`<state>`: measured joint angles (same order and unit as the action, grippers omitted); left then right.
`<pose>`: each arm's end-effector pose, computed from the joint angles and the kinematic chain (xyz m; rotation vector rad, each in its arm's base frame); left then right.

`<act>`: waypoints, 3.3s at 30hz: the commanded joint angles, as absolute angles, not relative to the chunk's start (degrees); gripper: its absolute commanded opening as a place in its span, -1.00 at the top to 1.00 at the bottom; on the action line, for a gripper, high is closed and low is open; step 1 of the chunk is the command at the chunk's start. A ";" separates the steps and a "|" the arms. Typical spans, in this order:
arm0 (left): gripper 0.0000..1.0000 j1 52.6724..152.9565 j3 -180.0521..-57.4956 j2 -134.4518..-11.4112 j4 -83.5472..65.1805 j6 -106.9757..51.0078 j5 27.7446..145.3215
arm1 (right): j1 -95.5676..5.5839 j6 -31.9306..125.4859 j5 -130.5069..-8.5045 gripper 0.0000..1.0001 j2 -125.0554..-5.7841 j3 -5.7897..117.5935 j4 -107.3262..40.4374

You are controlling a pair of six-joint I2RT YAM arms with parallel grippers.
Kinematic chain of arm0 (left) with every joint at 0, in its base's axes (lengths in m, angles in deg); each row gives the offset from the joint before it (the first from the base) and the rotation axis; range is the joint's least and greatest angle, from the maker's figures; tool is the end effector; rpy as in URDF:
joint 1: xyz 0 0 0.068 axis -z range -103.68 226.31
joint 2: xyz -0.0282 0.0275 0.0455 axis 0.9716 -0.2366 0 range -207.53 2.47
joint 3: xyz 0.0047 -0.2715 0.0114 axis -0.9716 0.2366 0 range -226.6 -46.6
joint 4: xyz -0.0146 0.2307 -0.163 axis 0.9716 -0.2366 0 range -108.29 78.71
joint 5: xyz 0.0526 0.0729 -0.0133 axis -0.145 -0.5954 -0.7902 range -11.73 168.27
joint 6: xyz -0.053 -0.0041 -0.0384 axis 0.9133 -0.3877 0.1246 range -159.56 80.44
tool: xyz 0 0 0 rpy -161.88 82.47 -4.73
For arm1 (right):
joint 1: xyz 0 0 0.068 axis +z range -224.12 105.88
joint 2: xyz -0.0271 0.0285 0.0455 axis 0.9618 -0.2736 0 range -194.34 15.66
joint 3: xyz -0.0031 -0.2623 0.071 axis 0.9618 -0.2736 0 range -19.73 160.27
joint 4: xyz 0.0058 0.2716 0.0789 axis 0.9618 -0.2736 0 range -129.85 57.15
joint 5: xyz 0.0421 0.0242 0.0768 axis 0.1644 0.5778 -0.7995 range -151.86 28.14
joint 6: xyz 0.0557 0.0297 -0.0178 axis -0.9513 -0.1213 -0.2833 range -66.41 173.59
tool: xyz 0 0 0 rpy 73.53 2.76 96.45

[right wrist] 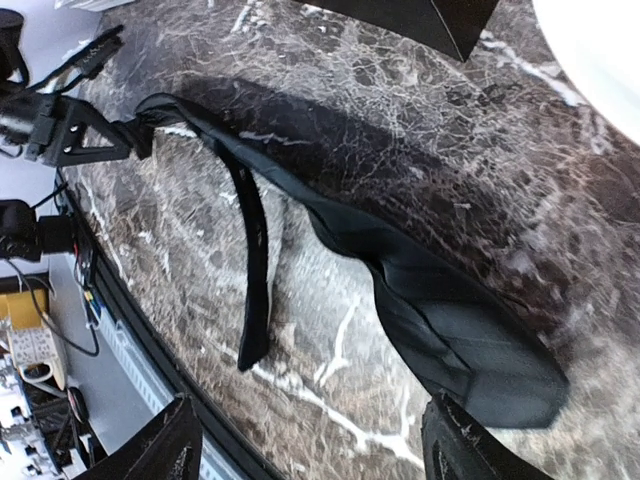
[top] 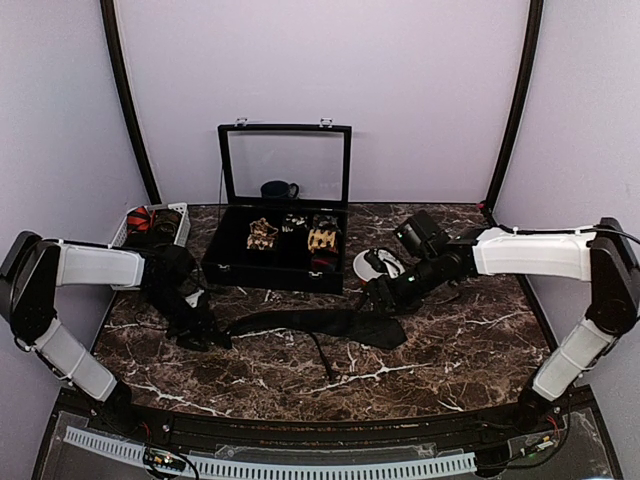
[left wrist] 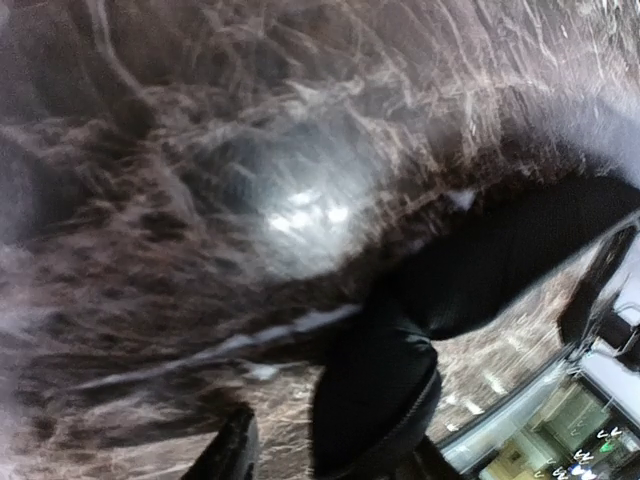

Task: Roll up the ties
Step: Flatten out the tie at the center of the board, then adjust the tie at the center of the board.

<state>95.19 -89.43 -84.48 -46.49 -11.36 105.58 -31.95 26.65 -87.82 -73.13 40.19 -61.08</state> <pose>0.2405 -0.1072 0.1150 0.1772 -3.0140 0.7846 0.2393 0.2471 0.1986 -0.5507 2.7054 0.9839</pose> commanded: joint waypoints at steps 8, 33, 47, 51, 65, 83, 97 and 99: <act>-0.43 94.28 -98.50 -72.64 -51.97 -19.11 95.51 | -30.96 24.05 -87.53 -0.04 -85.00 42.30 -50.07; -0.04 103.60 -92.32 -74.77 -39.47 -20.60 102.72 | -39.07 32.16 -82.44 0.22 -76.47 37.78 -68.62; 0.00 103.73 -91.33 -73.94 -39.66 -13.24 98.90 | -15.63 21.85 -77.72 -0.32 -78.76 41.54 -51.84; -0.03 103.72 -90.44 -71.41 -40.50 -12.08 97.23 | -10.18 21.65 -74.75 -0.38 -82.69 41.54 -50.27; -0.12 103.69 -86.90 -64.56 -41.21 -9.20 95.25 | -6.86 20.81 -68.40 0.98 -90.67 45.90 -59.20; 0.00 103.70 -88.70 -70.66 -40.97 -7.99 94.39 | -26.20 39.48 -77.81 0.69 -89.77 57.34 -78.45; -0.32 105.50 -86.65 -69.25 -37.99 -2.64 92.53 | -29.51 33.61 -82.46 -0.06 -82.90 50.46 -67.30; -0.35 107.09 -85.73 -69.25 -35.59 -0.56 91.09 | -28.69 33.57 -81.82 -0.08 -84.21 50.42 -67.16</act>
